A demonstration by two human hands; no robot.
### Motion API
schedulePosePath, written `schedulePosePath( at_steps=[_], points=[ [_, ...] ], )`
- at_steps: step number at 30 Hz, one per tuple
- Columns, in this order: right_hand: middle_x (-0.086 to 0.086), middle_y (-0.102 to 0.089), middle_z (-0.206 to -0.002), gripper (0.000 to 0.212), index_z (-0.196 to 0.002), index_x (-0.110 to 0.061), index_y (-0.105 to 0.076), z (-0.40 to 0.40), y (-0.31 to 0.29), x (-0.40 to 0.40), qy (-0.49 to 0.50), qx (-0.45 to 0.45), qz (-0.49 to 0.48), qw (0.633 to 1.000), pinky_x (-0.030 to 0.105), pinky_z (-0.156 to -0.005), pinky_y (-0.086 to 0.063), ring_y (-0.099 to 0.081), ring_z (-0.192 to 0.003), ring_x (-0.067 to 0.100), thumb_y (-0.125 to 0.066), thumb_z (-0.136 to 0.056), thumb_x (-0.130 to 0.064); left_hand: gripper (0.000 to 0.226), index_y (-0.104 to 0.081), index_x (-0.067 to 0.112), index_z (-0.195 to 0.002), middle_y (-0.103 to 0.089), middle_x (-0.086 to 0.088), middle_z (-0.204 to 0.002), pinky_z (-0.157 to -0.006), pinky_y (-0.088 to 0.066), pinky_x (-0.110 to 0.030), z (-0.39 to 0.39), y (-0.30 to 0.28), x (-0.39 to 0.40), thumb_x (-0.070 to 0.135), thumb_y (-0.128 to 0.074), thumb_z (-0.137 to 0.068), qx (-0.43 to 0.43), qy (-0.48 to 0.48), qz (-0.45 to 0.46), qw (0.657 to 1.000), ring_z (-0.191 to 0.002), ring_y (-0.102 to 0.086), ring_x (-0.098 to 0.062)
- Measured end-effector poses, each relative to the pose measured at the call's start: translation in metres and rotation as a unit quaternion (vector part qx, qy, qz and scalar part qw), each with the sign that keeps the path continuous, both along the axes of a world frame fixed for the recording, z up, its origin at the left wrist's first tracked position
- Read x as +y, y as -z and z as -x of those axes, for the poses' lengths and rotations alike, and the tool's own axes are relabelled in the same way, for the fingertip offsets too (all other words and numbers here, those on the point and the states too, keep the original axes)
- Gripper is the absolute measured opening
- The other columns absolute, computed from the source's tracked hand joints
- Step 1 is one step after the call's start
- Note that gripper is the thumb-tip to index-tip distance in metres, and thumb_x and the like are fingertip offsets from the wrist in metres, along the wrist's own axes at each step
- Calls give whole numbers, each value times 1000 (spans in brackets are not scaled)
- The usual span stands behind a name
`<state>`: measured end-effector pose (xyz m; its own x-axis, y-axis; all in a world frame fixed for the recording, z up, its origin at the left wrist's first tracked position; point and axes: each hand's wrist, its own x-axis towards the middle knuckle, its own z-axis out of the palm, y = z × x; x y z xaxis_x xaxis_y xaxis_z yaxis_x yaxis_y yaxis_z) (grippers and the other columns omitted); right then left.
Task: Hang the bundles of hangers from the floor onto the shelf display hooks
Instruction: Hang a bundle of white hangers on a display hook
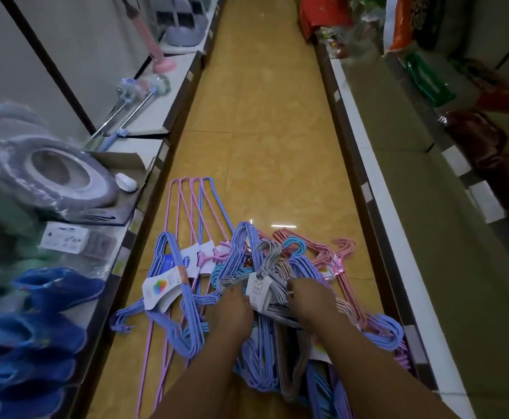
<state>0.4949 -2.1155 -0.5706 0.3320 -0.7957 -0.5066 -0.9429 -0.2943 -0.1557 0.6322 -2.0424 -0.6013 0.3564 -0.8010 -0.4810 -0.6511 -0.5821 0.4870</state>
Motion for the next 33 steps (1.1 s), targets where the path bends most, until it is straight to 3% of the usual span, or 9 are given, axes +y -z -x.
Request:
schedulePosePath(
  at_steps=[6, 12, 17, 22, 29, 33],
  points=[
    [10, -59, -115, 20, -113, -12, -55, -17, 79, -10, -51, 28, 57, 997, 36, -77, -46, -57, -104, 29, -46, -97, -20, 68, -12, 20, -151, -15, -8, -156, -94, -42, -44, 3, 85, -19, 9, -48, -94, -1, 38, -22, 999, -130, -39, -33],
    [10, -53, -120, 27, -120, -13, -48, -18, 119, -4, -61, 50, 142, 987, 36, -81, -44, -54, -109, 29, -48, -95, -22, 74, -3, 17, -153, 0, -5, -160, -108, -32, -40, 10, 114, -28, 1, -44, -93, 31, 64, 1, 997, -144, -18, -29],
    [9, -54, -120, 25, -117, -12, -46, -23, 126, -2, -49, 19, 166, 985, 35, -82, -43, -53, -110, 28, -51, -92, -12, 75, -6, 15, -153, -5, -6, -159, -111, -30, -42, 6, 125, -29, -1, -43, -90, 30, 63, 8, 998, -143, -20, -29],
    [10, -45, -126, 35, -126, -15, -40, -17, 115, -1, -84, -12, 218, 972, 39, -87, -39, -46, -113, 30, -49, -92, -16, 72, -10, 17, -151, -21, -7, -154, -110, -31, -44, -6, 123, -30, 13, -50, -91, -8, 42, 33, 999, -139, -25, -30],
    [6, -62, -108, 33, -121, -16, -40, -15, 100, 3, -114, -85, 242, 960, 34, -69, -36, -61, -95, 30, -50, -91, -22, 82, -5, 21, -152, -10, -8, -158, -116, -19, -44, -18, 109, -37, 8, -55, -88, -96, 23, 37, 994, -145, -8, -32],
    [8, -65, -92, 28, -112, -12, -49, -12, 94, 8, -109, -136, 264, 948, 32, -56, -31, -64, -77, 33, -56, -86, -19, 56, -35, 18, -139, -41, -10, -142, -108, -30, -42, -25, 102, -38, 10, -52, -86, -132, 12, 77, 988, -134, -32, -31]
  ],
)
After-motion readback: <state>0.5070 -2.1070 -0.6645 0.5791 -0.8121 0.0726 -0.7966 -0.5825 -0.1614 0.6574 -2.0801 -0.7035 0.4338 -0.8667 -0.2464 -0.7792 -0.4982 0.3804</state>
